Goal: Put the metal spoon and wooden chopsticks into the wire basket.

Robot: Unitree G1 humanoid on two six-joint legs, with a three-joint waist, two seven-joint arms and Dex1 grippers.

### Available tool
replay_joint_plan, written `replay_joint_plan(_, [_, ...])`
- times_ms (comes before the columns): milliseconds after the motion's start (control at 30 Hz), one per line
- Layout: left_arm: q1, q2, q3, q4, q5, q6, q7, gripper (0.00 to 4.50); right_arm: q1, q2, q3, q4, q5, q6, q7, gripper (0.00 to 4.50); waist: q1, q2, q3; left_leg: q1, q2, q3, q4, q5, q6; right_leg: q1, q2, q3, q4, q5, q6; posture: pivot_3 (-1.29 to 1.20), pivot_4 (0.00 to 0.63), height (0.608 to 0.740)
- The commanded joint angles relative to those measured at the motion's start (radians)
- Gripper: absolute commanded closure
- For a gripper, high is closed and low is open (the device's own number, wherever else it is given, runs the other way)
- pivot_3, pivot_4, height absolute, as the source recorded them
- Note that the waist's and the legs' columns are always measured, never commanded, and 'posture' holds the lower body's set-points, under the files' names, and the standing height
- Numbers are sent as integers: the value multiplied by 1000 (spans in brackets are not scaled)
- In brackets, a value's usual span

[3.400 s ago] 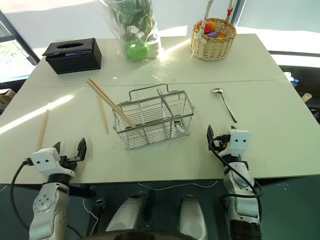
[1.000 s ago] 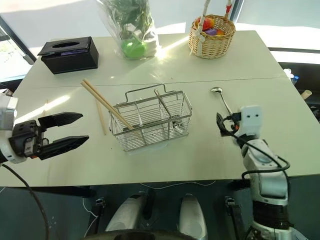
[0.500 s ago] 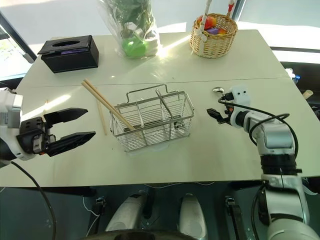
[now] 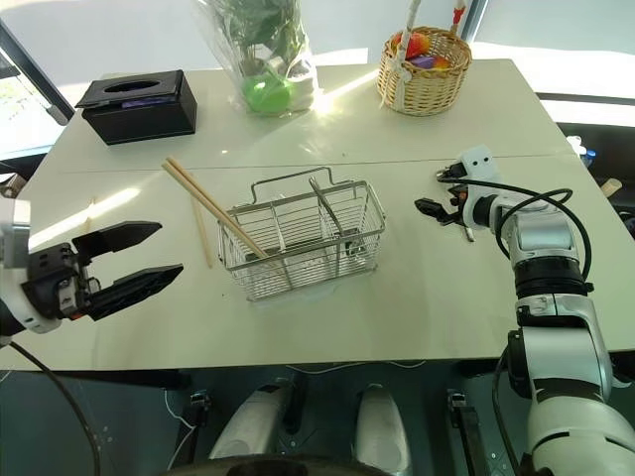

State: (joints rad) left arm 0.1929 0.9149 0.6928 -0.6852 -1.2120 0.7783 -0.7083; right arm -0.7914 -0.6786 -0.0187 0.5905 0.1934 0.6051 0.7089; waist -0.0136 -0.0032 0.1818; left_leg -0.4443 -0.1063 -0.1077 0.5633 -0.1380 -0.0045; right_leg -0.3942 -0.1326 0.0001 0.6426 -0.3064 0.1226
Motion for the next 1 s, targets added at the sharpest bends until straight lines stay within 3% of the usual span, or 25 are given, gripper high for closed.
replay_joint_plan(33, [0,-1,30,-25,-15,-18,15,54,-21,-19,-40,-24,-8,-11,-25,0,0,0,0,0,0,0,0,0,0,0,0,0,0,0,0,0,150,740])
replay_joint_plan(333, [-7,6,18,-14,1,-19,15,54,-11,-4,-89,-26,5,28,-69,0,-1,0,0,0,0,0,1,0,0,-1,0,0,2,0,0,0,150,740])
replay_joint_plan(800, [-48,23,16,-23,-13,-11,35,54,-70,86,-120,198,-29,3,-199,0,-7,0,0,2,1,0,6,2,-2,2,1,0,5,0,0,0,150,740])
replay_joint_plan(900, [-47,26,23,-32,-22,-10,42,0,-82,96,-119,229,-39,-22,-221,819,-6,0,0,1,1,-1,11,0,-4,4,3,0,5,1,-1,0,150,740])
replay_joint_plan(1000, [-41,28,39,-44,-40,-8,47,0,-100,105,-118,257,-44,-40,-228,2293,-8,0,0,1,1,-2,12,0,-5,5,4,0,5,3,-3,0,150,740])
